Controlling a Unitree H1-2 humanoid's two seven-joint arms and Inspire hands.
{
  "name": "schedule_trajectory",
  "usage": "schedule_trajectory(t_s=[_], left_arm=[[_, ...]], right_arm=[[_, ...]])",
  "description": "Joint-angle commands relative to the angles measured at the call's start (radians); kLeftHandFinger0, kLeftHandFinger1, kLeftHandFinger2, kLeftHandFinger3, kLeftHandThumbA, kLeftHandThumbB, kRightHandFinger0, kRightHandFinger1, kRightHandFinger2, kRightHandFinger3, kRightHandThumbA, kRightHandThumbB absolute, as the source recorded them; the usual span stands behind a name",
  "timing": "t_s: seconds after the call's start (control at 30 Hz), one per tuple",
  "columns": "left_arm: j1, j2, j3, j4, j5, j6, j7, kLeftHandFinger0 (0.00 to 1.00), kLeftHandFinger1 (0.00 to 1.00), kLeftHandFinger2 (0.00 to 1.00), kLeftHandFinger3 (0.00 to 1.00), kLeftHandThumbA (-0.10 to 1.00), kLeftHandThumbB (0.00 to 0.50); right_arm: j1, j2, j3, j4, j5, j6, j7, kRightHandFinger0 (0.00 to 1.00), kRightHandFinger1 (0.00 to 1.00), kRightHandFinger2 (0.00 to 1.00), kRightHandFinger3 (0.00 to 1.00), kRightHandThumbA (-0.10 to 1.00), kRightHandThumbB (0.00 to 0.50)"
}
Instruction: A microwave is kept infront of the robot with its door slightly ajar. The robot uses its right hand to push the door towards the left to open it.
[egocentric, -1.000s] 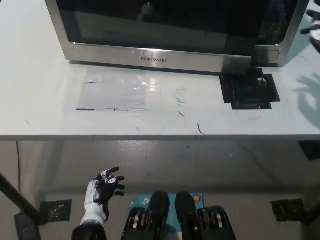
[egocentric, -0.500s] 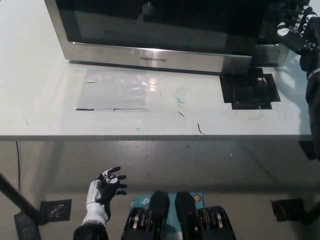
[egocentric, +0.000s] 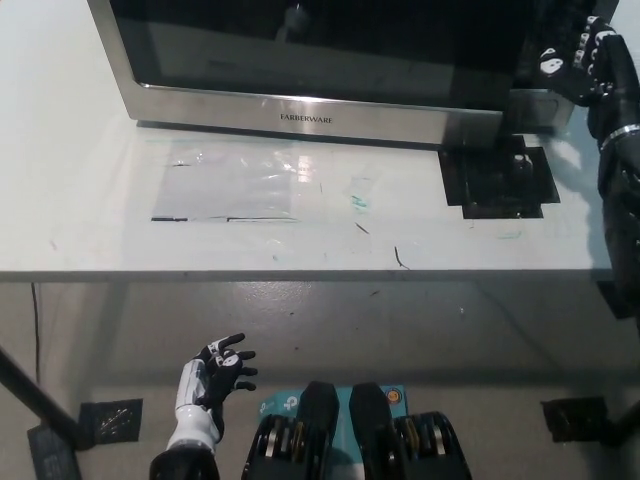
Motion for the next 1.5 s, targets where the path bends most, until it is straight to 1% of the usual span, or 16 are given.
schedule_trajectory(t_s=[0.0,0.1,0.2,0.3,0.4,0.47,0.57,0.6,0.7,0.77,0.83,1.0,1.1,1.27,1.33,1.47], left_arm=[[-0.015,-0.006,-0.013,-0.016,0.005,-0.015,0.012,0.35,0.37,0.42,0.54,0.07,0.007],[-0.017,-0.005,-0.016,-0.012,0.007,-0.021,0.013,0.35,0.38,0.42,0.52,0.07,0.003],[-0.021,-0.007,-0.015,-0.008,0.006,-0.019,0.018,0.33,0.36,0.43,0.54,0.05,0.0],[-0.021,-0.009,-0.016,-0.013,0.009,-0.011,0.025,0.3,0.35,0.42,0.53,0.06,0.004],[-0.017,-0.01,-0.014,-0.004,-0.003,-0.033,0.01,0.31,0.35,0.41,0.54,0.06,0.016],[-0.019,-0.012,-0.011,-0.002,-0.007,-0.024,0.015,0.31,0.34,0.4,0.52,0.07,0.028],[-0.02,-0.009,-0.011,-0.007,-0.006,-0.017,0.015,0.29,0.34,0.4,0.52,0.06,0.01],[-0.02,-0.007,-0.015,-0.004,-0.001,-0.021,0.014,0.31,0.35,0.42,0.53,0.06,0.002],[-0.029,-0.002,-0.02,0.009,0.008,-0.031,0.017,0.31,0.36,0.44,0.55,0.07,0.0],[-0.032,0.002,-0.022,0.02,0.009,-0.047,0.012,0.3,0.35,0.43,0.54,0.08,0.001],[-0.034,0.002,-0.018,0.021,-0.002,-0.04,0.01,0.3,0.35,0.42,0.53,0.08,0.007],[-0.03,0.0,-0.021,0.007,-0.002,-0.021,0.014,0.32,0.35,0.4,0.51,0.06,0.008],[-0.03,0.0,-0.019,0.012,-0.008,-0.031,0.009,0.34,0.36,0.41,0.53,0.04,0.0],[-0.035,-0.002,-0.017,0.013,-0.006,-0.022,0.021,0.3,0.34,0.42,0.54,0.04,0.008],[-0.035,0.0,-0.023,0.014,-0.001,-0.03,0.015,0.32,0.36,0.45,0.55,0.04,0.0],[-0.035,0.002,-0.028,0.013,0.01,-0.023,0.025,0.32,0.35,0.42,0.54,0.06,0.001]], right_arm=[[-0.068,0.014,0.005,0.013,-0.025,-0.08,0.0,0.54,0.75,0.8,0.88,0.28,0.207],[-0.076,0.029,0.007,0.036,-0.032,-0.086,-0.007,0.56,0.75,0.8,0.87,0.28,0.211],[-0.092,0.053,0.003,0.074,-0.029,-0.111,-0.013,0.51,0.72,0.76,0.84,0.23,0.21],[-0.106,0.086,0.006,0.105,-0.039,-0.101,-0.037,0.43,0.67,0.72,0.87,0.25,0.228],[-0.099,0.11,0.022,0.109,-0.054,-0.101,-0.041,0.47,0.7,0.75,0.89,0.28,0.212],[-0.093,0.122,0.034,0.109,-0.064,-0.106,-0.036,0.49,0.71,0.75,0.85,0.31,0.222],[-0.087,0.135,0.043,0.106,-0.07,-0.117,-0.032,0.48,0.7,0.75,0.85,0.32,0.221],[-0.08,0.14,0.048,0.096,-0.074,-0.121,-0.03,0.49,0.7,0.75,0.86,0.33,0.22],[-0.04,0.157,0.05,0.014,-0.061,-0.084,-0.02,0.51,0.73,0.77,0.87,0.3,0.199],[-0.001,0.175,0.046,-0.057,-0.047,-0.063,-0.015,0.49,0.73,0.78,0.83,0.29,0.192],[0.024,0.189,0.038,-0.097,-0.033,-0.052,-0.012,0.46,0.72,0.77,0.8,0.3,0.213],[0.184,0.23,0.057,-0.347,0.003,0.011,0.026,0.51,0.73,0.77,0.83,0.31,0.176],[0.279,0.243,0.068,-0.484,0.029,0.049,0.046,0.5,0.74,0.79,0.9,0.31,0.165],[0.392,0.257,0.086,-0.655,0.062,0.102,0.057,0.51,0.73,0.79,0.9,0.32,0.169],[0.442,0.262,0.095,-0.728,0.087,0.125,0.07,0.52,0.75,0.81,0.94,0.33,0.162],[0.511,0.278,0.108,-0.814,0.123,0.154,0.081,0.54,0.76,0.82,0.96,0.37,0.201]])
